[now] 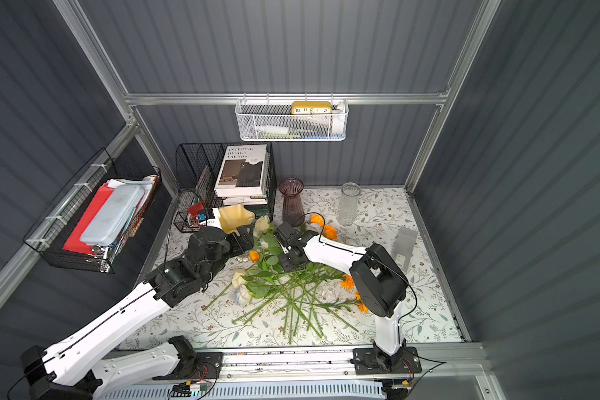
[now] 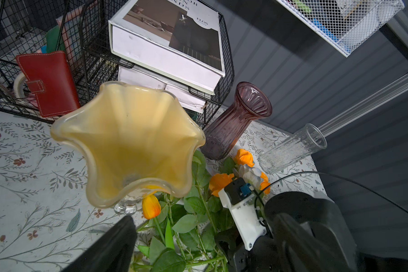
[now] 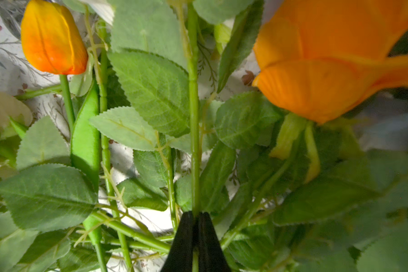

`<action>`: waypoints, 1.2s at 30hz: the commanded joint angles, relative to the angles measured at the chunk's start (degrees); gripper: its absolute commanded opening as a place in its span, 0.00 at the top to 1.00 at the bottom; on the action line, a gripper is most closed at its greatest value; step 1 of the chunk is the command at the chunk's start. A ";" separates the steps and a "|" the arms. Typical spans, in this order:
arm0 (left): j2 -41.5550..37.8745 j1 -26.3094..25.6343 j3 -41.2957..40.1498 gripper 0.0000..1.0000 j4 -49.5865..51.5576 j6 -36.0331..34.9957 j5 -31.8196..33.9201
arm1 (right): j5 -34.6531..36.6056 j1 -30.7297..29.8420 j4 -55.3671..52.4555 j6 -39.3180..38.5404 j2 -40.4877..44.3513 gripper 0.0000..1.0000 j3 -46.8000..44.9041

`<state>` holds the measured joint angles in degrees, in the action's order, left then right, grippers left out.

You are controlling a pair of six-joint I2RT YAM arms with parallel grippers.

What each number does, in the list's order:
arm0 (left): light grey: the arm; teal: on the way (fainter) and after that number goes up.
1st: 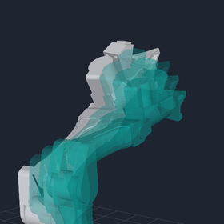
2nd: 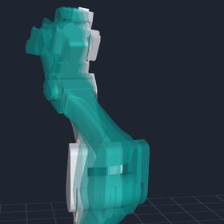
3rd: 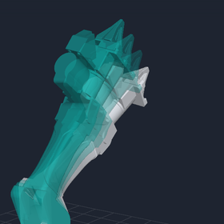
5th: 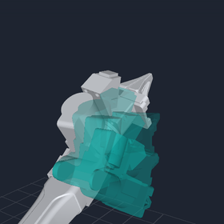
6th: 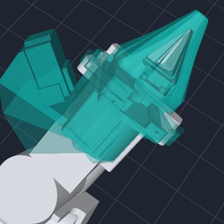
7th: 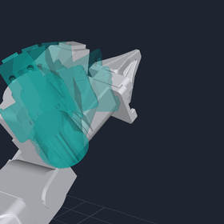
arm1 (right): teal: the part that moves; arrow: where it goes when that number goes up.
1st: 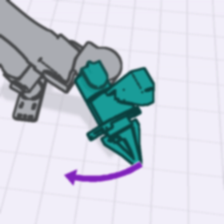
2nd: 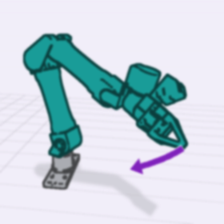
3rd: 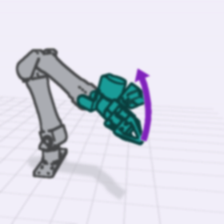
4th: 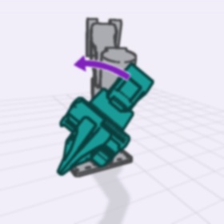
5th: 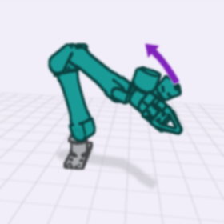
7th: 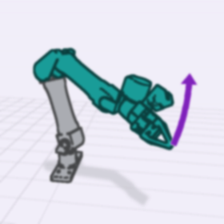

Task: Arrange the flowers in different vases according to their colors
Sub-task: Adjust the flower at the center of the board.

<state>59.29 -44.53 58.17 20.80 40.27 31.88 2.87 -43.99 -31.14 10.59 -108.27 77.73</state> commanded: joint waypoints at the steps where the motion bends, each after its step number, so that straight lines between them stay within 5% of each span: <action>1: -0.76 0.12 -0.68 0.04 1.23 0.32 1.22 | 2.48 0.28 -2.57 -1.93 5.90 1.00 2.22; 13: 0.35 0.23 -1.15 0.03 0.03 0.08 1.30 | 2.73 2.45 -3.98 -4.27 17.15 1.00 0.49; 32: -0.22 0.17 -2.17 0.03 0.55 -0.27 2.49 | -5.07 5.99 -0.33 -1.50 2.36 1.00 2.69; 36: -0.58 0.15 -2.69 0.03 0.65 -0.33 2.75 | -5.79 6.12 -0.10 -1.53 1.31 0.79 2.51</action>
<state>59.55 -44.53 56.38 21.06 40.27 33.47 -1.65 -38.06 -31.99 8.36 -106.65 78.81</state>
